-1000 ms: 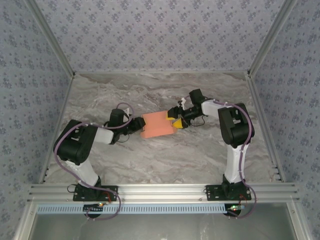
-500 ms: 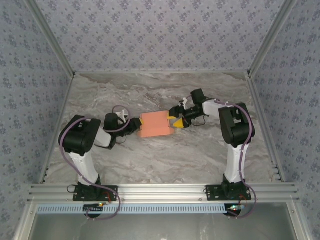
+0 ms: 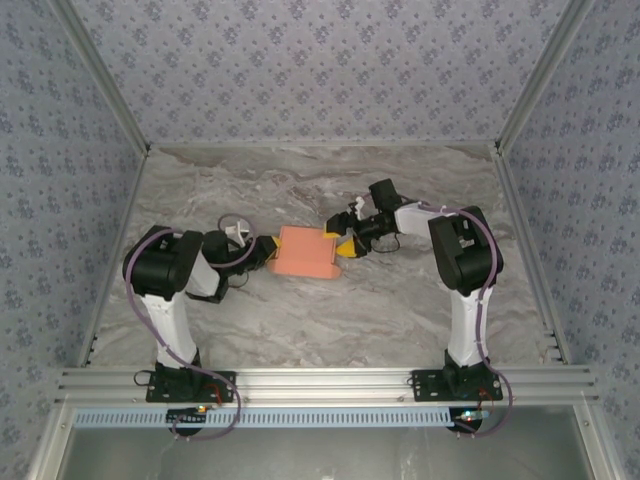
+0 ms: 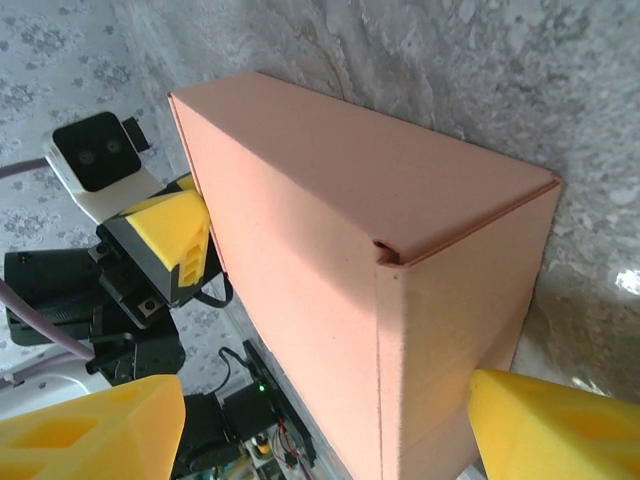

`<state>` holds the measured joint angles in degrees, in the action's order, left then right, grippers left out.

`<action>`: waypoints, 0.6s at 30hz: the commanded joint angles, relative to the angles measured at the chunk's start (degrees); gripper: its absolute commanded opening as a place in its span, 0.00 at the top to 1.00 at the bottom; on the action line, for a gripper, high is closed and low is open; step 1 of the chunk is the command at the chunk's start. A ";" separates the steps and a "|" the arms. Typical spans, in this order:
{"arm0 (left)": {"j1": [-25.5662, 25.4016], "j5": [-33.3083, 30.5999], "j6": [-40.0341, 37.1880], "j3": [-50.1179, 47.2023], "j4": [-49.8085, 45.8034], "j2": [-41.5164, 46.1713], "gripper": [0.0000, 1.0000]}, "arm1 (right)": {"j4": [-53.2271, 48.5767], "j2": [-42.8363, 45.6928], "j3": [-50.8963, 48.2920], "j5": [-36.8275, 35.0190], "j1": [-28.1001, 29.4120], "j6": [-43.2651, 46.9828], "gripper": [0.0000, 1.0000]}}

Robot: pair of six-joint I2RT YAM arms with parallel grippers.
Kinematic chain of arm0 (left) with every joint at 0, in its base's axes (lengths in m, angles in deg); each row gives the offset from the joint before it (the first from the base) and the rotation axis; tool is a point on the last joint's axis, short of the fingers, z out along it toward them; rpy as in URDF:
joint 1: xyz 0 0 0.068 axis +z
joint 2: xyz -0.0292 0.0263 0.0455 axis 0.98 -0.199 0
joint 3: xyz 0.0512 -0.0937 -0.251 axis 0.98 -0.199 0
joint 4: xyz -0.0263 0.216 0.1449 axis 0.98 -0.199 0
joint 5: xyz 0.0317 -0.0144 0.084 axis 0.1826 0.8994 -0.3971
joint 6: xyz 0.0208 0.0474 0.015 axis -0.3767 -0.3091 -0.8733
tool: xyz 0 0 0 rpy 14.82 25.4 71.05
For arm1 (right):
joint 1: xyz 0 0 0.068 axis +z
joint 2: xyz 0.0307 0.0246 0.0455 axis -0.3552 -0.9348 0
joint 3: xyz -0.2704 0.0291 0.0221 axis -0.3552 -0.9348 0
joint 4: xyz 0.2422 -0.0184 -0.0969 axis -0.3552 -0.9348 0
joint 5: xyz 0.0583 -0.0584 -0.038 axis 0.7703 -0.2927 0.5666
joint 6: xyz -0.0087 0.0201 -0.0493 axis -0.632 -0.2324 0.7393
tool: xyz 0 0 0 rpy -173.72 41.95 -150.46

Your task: Fold the paper box

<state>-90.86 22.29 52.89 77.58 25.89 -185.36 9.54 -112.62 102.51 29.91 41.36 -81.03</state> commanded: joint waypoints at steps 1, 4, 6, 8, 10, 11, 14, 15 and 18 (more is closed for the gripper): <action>0.21 -0.71 0.39 -1.87 -5.05 -2.86 0.72 | 4.55 0.68 -2.16 -2.53 0.25 -4.94 0.23; 0.32 -0.95 -0.12 -1.95 -6.21 -2.28 0.73 | 5.00 3.13 -5.51 -3.55 -0.89 -5.46 0.23; 0.55 -1.03 0.57 -1.93 -5.34 -2.74 0.73 | 4.59 4.34 -6.32 -3.39 -1.71 -5.26 0.23; 1.05 -0.62 1.87 -2.17 -2.97 -3.98 0.74 | 3.56 4.92 -6.40 -2.96 -2.20 -4.37 0.22; 1.64 -0.13 3.91 -2.62 1.12 -5.95 0.75 | 2.49 4.96 -6.23 -2.68 -2.32 -3.25 0.22; 2.15 0.13 5.19 -2.84 3.41 -7.29 0.75 | 2.44 4.69 -6.30 -2.35 -2.31 -3.03 0.22; 3.40 0.96 8.48 -3.12 9.32 -10.99 0.76 | 3.90 3.91 -6.46 -1.47 -1.55 -3.63 0.22; 3.59 1.08 9.08 -3.00 9.47 -11.61 0.76 | 4.43 3.66 -6.38 -1.32 -0.97 -3.87 0.22; 3.64 1.10 8.76 -2.99 9.36 -11.36 0.77 | 4.88 3.13 -5.62 -2.29 0.50 -4.33 0.22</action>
<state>-87.95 24.83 60.37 76.70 42.11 -192.90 14.05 -109.23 96.57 27.72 40.35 -84.76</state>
